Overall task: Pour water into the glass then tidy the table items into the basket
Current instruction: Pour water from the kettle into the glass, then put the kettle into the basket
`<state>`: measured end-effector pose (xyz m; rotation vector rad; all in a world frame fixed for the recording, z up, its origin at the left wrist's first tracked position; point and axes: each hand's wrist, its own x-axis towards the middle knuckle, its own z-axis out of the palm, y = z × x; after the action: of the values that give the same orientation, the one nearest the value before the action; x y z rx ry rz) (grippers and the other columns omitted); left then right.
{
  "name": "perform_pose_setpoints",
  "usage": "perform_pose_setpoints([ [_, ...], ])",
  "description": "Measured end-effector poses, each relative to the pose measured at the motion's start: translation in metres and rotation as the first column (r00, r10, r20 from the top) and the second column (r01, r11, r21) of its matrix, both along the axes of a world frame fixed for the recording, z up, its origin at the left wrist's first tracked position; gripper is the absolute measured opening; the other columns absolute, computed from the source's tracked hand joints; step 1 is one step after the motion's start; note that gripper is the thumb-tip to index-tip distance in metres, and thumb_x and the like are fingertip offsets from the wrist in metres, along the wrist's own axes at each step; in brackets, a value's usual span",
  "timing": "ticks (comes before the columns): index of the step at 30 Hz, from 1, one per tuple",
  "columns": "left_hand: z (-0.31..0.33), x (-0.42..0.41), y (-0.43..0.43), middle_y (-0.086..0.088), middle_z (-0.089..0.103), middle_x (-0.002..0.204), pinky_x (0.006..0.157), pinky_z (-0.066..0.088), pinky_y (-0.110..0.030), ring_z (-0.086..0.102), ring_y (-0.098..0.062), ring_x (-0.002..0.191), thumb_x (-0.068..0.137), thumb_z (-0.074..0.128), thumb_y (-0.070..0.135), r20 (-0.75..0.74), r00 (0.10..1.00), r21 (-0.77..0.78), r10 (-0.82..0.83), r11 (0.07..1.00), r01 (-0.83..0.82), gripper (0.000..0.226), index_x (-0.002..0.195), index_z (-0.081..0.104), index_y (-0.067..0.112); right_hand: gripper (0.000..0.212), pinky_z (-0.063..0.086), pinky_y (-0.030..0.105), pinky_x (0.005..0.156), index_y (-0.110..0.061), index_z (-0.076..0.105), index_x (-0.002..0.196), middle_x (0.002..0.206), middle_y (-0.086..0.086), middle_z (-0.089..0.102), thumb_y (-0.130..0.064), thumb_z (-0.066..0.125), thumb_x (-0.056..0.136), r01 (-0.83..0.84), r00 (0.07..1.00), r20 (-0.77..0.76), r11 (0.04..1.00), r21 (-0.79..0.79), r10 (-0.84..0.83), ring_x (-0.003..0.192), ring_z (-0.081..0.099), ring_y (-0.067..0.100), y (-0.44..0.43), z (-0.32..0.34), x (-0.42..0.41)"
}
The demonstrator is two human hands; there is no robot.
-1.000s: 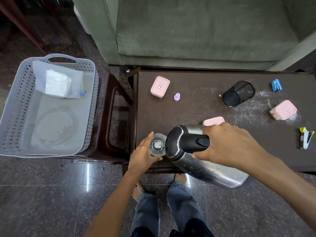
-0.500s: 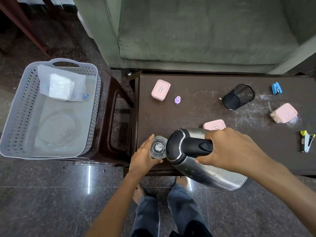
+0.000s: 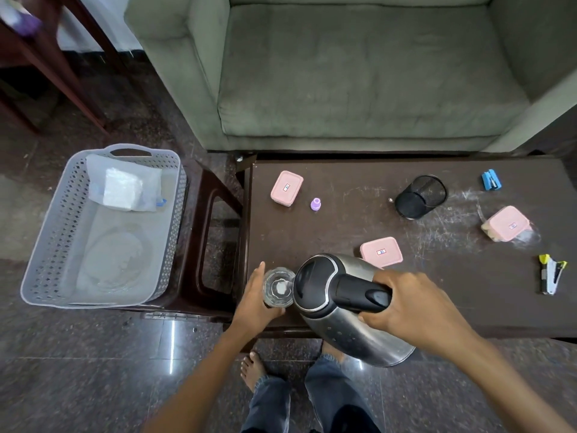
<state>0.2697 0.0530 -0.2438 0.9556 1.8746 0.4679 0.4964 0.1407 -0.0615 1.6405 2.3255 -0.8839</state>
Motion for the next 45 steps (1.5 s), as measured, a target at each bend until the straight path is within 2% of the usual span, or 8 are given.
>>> perform_pose_setpoints([
  [5,0.062,-0.003,0.009,-0.006,0.04,0.146,0.113,0.026,-0.029,0.034,-0.019,0.138,0.087,0.064,0.014,-0.046,0.993,0.03,0.113,0.993,-0.112,0.057,0.139,0.041,0.011,0.027,0.041,0.032,0.056,-0.019,0.046,0.066,0.068,0.004,0.061,-0.034,0.069,0.066,0.068,0.99,-0.122,0.998,-0.003,-0.068,0.069,0.058,0.027,-0.004,0.019,0.012],
  [9,0.13,0.008,0.019,-0.006,0.061,0.124,0.096,0.04,-0.025,0.055,-0.018,0.119,0.096,0.048,0.019,0.273,0.92,0.008,0.281,0.956,-0.294,0.031,0.125,0.055,0.01,0.029,0.033,0.031,0.051,-0.018,0.045,0.063,0.06,0.002,0.054,-0.03,0.071,0.065,0.099,0.967,-0.236,0.995,-0.017,-0.1,0.062,0.052,0.025,-0.003,0.037,0.024],
  [12,0.162,0.019,0.026,-0.003,0.062,0.121,0.091,0.05,-0.028,0.059,-0.02,0.113,0.099,0.04,0.025,0.428,0.841,-0.107,0.332,0.942,-0.317,0.028,0.121,0.057,0.018,0.03,0.029,0.03,0.051,-0.018,0.044,0.061,0.055,-0.001,0.048,-0.03,0.072,0.064,0.073,0.95,-0.304,0.997,-0.024,-0.077,0.057,0.043,0.019,-0.001,0.049,0.029],
  [16,0.199,0.032,0.029,-0.003,0.069,0.101,0.063,0.055,-0.019,0.067,-0.015,0.085,0.099,0.042,0.025,0.519,0.77,-0.101,0.372,0.921,-0.376,0.025,0.111,0.062,0.018,0.028,0.027,0.027,0.052,-0.01,0.053,0.067,0.056,-0.001,0.044,-0.026,0.076,0.062,0.036,0.91,-0.411,0.998,-0.046,-0.052,0.057,0.038,0.013,0.007,0.073,0.036],
  [26,0.258,-0.013,-0.004,-0.009,0.062,0.087,0.066,0.058,-0.022,0.059,-0.021,0.083,0.098,0.043,0.013,0.465,0.78,0.062,0.418,0.864,-0.5,0.025,0.108,0.066,0.017,0.032,0.027,0.027,0.053,-0.012,0.05,0.063,0.058,-0.006,0.043,-0.017,0.08,0.056,-0.083,0.8,-0.6,0.991,-0.101,0.006,0.057,0.038,0.004,0.014,0.111,0.003],
  [31,0.26,-0.067,-0.029,-0.013,0.045,0.089,0.069,0.057,-0.025,0.044,-0.019,0.072,0.097,0.042,0.009,0.463,0.764,0.037,0.448,0.852,-0.522,0.027,0.108,0.065,0.015,0.022,0.028,0.028,0.052,-0.006,0.046,0.063,0.058,-0.004,0.042,-0.013,0.062,0.05,-0.113,0.793,-0.61,0.985,-0.132,0.009,0.055,0.036,0.006,-0.002,0.1,-0.053],
  [37,0.273,-0.166,-0.057,-0.007,0.07,0.084,0.06,0.057,-0.023,0.068,-0.017,0.066,0.095,0.04,0.008,0.501,0.68,0.004,0.535,0.784,-0.62,0.028,0.103,0.066,0.011,0.022,0.028,0.028,0.054,-0.018,0.044,0.061,0.057,-0.008,0.041,-0.013,0.061,0.049,-0.158,0.791,-0.612,0.97,-0.183,0.014,0.055,0.036,0.007,-0.02,0.094,-0.159],
  [45,0.273,-0.315,-0.077,-0.011,0.069,0.093,0.073,0.055,-0.029,0.067,-0.022,0.08,0.099,0.037,0.03,0.5,0.643,0.01,0.581,0.738,-0.675,0.034,0.105,0.065,0.011,0.027,0.032,0.027,0.056,-0.007,0.052,0.069,0.065,-0.002,0.049,-0.013,0.067,0.048,-0.238,0.798,-0.595,0.957,-0.164,0.097,0.06,0.044,0.008,-0.029,0.079,-0.318],
])
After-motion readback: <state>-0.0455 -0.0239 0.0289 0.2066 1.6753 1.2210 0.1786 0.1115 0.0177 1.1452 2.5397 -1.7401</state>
